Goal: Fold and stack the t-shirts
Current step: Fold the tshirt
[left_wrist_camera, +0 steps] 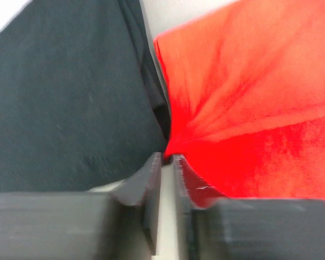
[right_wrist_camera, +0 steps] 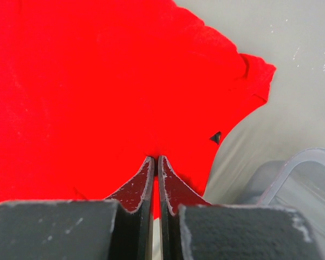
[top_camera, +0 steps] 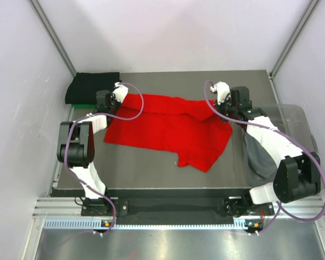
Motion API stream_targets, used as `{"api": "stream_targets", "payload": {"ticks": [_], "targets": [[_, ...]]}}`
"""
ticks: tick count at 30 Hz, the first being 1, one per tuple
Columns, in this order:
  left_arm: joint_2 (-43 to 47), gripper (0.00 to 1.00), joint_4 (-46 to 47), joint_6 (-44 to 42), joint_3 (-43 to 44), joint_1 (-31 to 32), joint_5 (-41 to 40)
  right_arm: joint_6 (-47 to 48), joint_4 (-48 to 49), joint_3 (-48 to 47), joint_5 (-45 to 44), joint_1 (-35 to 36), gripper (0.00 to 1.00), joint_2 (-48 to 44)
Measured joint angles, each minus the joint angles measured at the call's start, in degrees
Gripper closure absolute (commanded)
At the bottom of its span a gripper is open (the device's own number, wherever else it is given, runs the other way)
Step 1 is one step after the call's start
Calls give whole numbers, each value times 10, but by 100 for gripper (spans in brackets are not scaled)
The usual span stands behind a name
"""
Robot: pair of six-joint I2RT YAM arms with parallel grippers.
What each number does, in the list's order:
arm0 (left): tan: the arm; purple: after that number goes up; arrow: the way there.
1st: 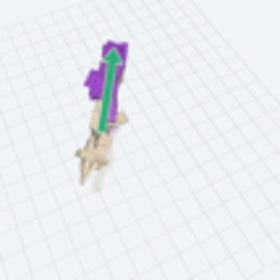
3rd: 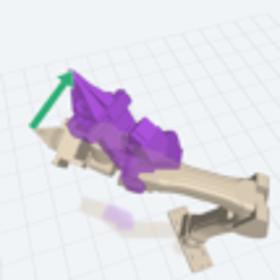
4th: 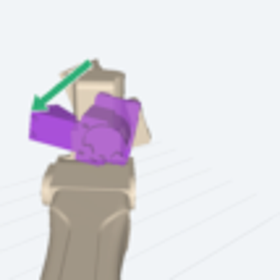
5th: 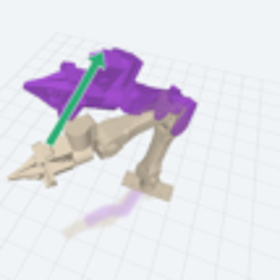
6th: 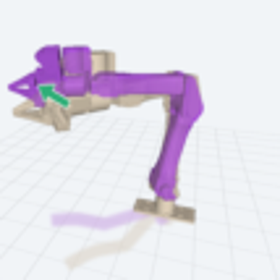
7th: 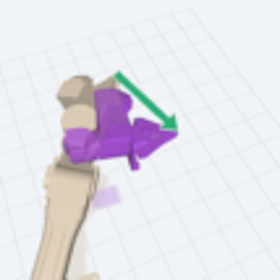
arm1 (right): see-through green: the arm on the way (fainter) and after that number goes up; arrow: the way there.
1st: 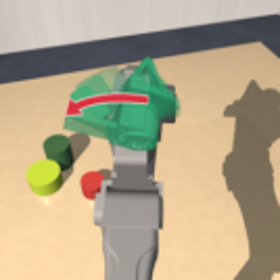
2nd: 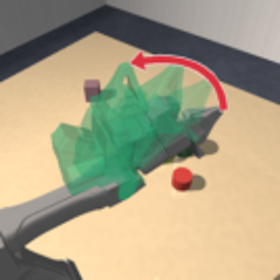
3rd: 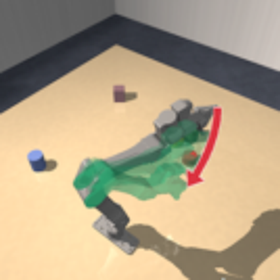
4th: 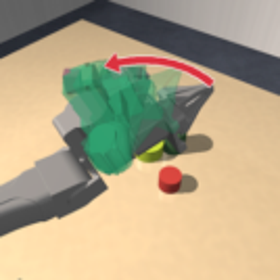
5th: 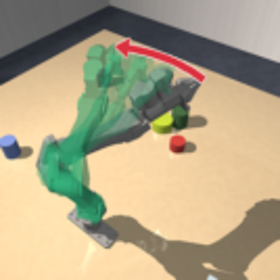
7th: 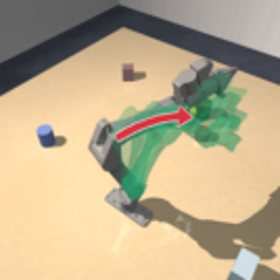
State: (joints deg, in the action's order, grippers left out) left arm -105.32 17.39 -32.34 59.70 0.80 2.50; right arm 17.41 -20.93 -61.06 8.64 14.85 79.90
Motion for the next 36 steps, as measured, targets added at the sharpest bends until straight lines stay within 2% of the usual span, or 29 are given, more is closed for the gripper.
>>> {"api": "stream_targets", "payload": {"ticks": [4, 7, 12, 15, 17, 20, 26, 36], "targets": [[20, 64, -20, 9, -7, -1, -4, -2, -1, 4, 4, 0, 100, 0], [53, 62, -29, 18, -11, -1, -3, -6, -1, 4, 8, 0, 100, 0], [63, 62, -46, 43, 35, -1, 19, -10, -1, 4, 14, 0, 100, 0], [50, 73, -47, 64, 63, 0, 46, -12, -1, 4, 18, 0, 100, 0], [26, 85, -51, 78, 87, 3, 58, -12, -1, 4, 19, 0, 100, 0], [-16, 89, -61, 91, 116, 7, 67, -12, -1, 4, 21, 0, 100, 0], [-65, 92, -103, 100, 120, 9, 64, -16, -1, 3, 23, 0, 100, 1], [-81, 93, -114, 100, 122, 9, 62, -21, -1, 3, 25, 1, 100, 14]]}}
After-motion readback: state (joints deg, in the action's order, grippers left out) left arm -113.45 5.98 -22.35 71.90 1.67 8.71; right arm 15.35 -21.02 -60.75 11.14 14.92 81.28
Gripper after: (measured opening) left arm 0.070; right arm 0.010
